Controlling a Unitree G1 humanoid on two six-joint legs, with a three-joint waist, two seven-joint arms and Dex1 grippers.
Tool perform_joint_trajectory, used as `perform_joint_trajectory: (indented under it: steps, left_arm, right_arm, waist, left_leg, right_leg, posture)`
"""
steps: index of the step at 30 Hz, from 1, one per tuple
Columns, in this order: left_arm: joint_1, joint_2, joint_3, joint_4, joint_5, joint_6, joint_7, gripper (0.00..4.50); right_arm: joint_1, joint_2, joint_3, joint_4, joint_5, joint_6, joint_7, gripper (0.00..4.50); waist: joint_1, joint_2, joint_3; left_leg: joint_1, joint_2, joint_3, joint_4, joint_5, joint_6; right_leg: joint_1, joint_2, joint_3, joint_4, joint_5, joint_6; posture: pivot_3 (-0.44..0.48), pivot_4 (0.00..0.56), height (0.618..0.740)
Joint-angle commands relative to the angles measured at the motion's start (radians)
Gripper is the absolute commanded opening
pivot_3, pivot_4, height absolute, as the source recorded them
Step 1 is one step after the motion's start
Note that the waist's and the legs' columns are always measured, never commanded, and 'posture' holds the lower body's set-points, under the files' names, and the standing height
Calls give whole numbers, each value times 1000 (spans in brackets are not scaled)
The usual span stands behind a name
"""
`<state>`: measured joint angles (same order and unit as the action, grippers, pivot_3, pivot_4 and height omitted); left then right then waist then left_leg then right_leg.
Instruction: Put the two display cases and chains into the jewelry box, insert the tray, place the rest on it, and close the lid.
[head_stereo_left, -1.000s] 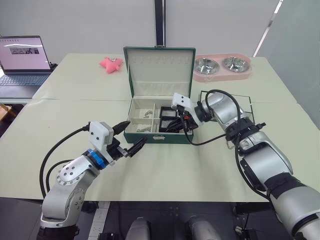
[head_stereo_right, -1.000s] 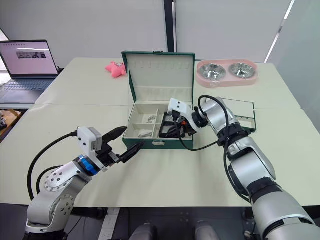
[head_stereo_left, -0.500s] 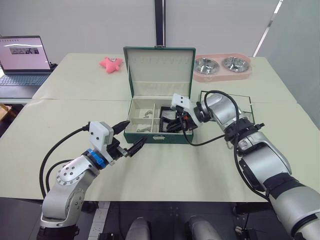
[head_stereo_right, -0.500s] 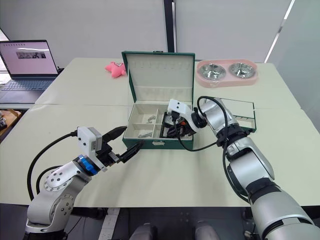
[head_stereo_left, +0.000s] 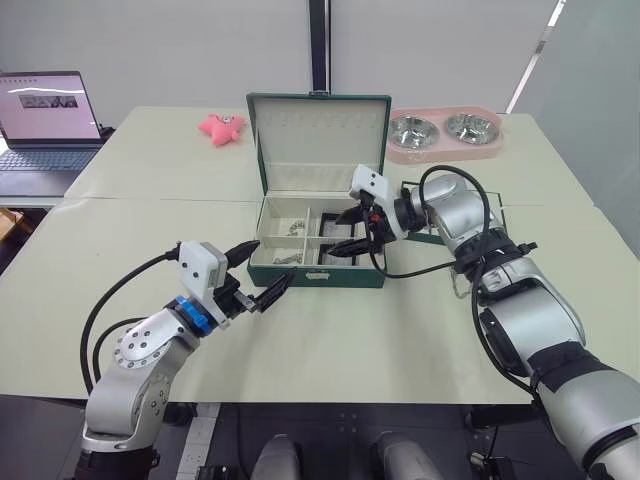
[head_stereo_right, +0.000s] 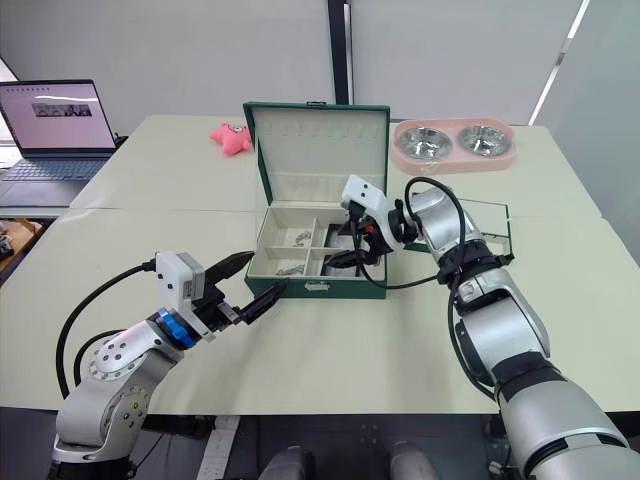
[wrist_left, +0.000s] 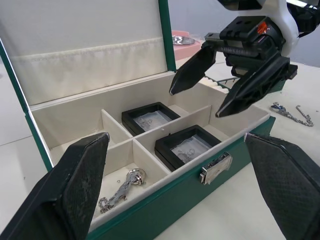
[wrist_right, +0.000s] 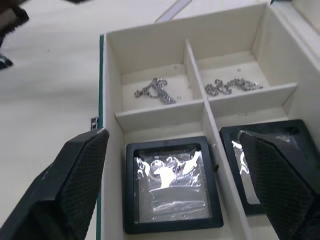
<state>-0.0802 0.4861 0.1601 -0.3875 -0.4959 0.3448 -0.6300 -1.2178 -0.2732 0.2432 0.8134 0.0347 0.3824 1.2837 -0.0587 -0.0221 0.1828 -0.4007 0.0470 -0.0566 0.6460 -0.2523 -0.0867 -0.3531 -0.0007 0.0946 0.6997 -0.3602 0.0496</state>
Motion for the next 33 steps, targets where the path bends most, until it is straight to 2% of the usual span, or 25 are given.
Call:
perform_joint_trajectory:
  steps: [1,9,12,15,19,24,33]
  left_arm:
    - [-14,9,7,-12,-25,21,-6,4500]
    - [-2,87,116,38,-89,88,-40,4500]
    - [13,139,173,87,-83,91,-67,4500]
    - [33,173,219,124,-85,80,-84,4500]
    - [64,218,275,213,-35,12,-106,4500]
    - [77,239,324,339,9,-88,-132,4500]
    - [57,236,350,518,79,-201,-85,4500]
  right_arm:
    - [16,-32,-74,-93,73,3,22,4460]
    - [273,-167,-237,-410,225,73,-25,4460]
    - [445,-247,-352,-549,306,78,-42,4460]
    - [566,-299,-412,-625,340,77,-86,4460]
    - [768,-374,-501,-643,322,6,-153,4460]
    - [917,-380,-601,-654,340,-48,-252,4460]
    - [1022,-403,-726,-620,380,-77,-371,4460]
  waist:
    - [0,0,0]
    - [5,0,0]
    - [4,1,0]
    - [5,1,1]
    - [4,1,1]
    - [-1,2,1]
    - [1,2,1]
  left_leg:
    - [0,0,0,0,0,0]
    - [-1,0,-1,0,0,0]
    - [-1,0,0,-1,0,0]
    - [-1,0,0,-1,0,0]
    - [0,0,1,-1,0,0]
    - [1,0,2,-1,0,0]
    - [1,0,2,-1,0,0]
  right_leg:
    - [0,0,0,0,0,0]
    - [0,0,-1,-2,0,0]
    - [0,0,-1,-2,0,0]
    - [1,0,0,-2,0,0]
    - [1,0,1,-2,0,0]
    - [1,1,2,-2,0,0]
    - [1,1,2,-2,0,0]
  posture:
    - [0,150,740]
    - [0,150,740]
    - [0,150,740]
    - [0,150,740]
    - [0,150,740]
    - [0,150,740]
    - [0,150,740]
